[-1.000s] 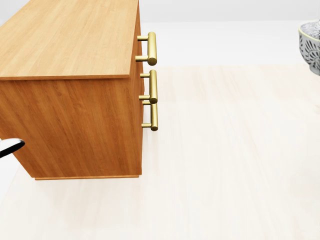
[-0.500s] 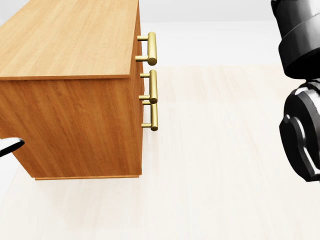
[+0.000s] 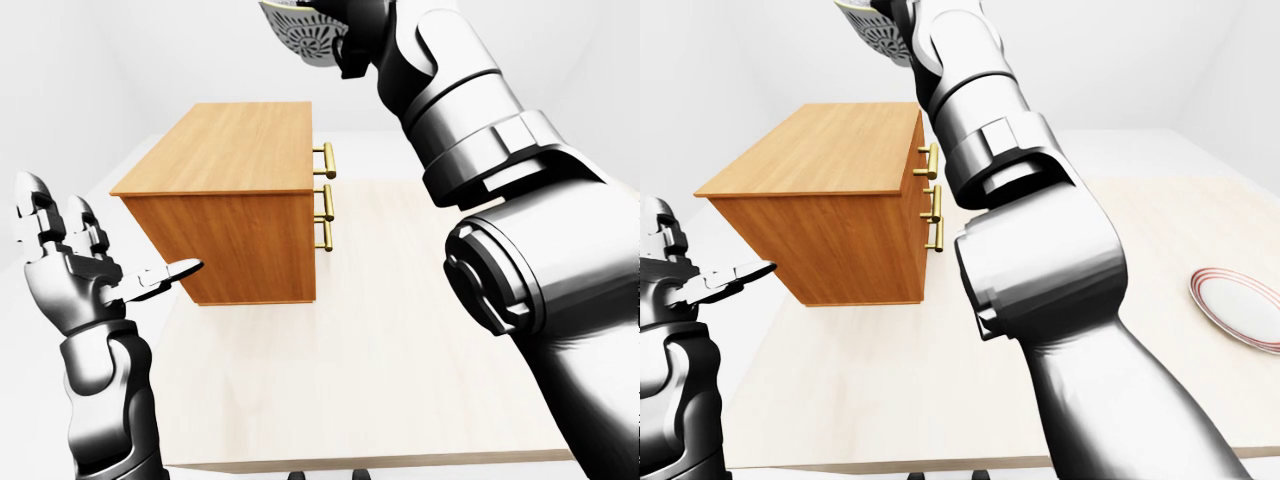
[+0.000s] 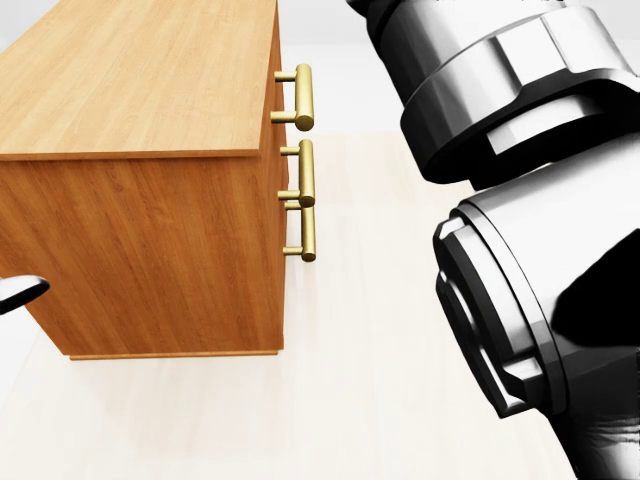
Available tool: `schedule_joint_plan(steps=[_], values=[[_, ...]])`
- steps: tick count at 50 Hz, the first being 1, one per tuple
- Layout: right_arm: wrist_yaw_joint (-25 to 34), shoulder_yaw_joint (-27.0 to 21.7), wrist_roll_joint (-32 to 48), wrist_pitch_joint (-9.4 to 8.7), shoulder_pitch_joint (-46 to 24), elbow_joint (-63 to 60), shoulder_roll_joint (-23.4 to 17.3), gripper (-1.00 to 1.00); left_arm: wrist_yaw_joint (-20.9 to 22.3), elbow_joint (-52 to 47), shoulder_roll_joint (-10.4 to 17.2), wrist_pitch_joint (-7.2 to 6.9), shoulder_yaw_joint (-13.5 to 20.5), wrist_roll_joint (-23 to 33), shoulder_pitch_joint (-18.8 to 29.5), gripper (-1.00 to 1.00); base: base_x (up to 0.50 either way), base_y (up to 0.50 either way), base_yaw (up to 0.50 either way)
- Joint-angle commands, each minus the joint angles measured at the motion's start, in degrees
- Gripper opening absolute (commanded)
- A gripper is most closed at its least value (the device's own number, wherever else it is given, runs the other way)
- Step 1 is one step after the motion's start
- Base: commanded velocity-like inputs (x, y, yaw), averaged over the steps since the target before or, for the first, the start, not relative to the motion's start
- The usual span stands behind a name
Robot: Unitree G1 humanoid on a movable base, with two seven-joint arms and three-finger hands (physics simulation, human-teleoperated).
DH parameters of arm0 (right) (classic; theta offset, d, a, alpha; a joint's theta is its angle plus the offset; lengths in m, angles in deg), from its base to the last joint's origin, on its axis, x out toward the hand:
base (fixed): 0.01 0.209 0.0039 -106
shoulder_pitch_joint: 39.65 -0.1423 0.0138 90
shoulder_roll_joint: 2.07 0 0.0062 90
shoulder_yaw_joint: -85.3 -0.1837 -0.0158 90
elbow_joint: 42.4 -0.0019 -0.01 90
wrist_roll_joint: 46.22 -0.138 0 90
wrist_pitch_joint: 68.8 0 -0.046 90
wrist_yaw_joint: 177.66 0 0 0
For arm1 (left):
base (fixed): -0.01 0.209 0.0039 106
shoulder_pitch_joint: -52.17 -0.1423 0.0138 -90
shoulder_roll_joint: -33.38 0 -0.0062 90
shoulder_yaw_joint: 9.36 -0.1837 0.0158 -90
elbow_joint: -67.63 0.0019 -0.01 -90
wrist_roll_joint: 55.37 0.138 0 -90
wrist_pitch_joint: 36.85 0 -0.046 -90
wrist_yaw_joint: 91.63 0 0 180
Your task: Put the bowl on top of the cabinet.
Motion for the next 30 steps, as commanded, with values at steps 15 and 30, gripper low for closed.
schedule_joint_plan(steps=[15,30], values=[[-6.55,1.26,-5.61,1.91,1.18,1.46,6.74,-1.00,-0.30,1.54,-0.69,0.00,-1.84,0.60,-0.23,1.00,0.00,0.00,0.00],[-7.40,2.49,-5.93,1.22,6.82,1.66,8.19,-1.00,-0.35,1.63,-0.62,0.00,-1.79,0.39,-0.33,1.00,0.00,0.00,0.00]])
